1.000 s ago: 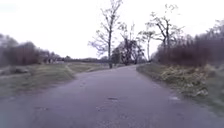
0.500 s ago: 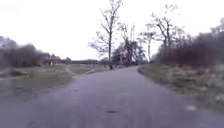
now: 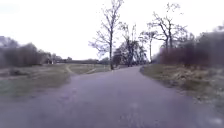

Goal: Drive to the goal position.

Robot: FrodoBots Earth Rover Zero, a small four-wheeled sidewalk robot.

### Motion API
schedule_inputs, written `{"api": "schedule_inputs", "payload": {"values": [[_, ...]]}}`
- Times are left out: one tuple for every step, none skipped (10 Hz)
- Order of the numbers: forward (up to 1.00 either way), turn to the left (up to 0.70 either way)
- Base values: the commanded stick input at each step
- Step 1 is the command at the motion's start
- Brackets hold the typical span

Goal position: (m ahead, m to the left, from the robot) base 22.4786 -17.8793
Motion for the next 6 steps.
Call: {"api": "schedule_inputs", "payload": {"values": [[1.0,-0.4],[1.0,-0.14],[1.0,0.0],[1.0,0.0],[1.0,0.0],[1.0,0.0]]}}
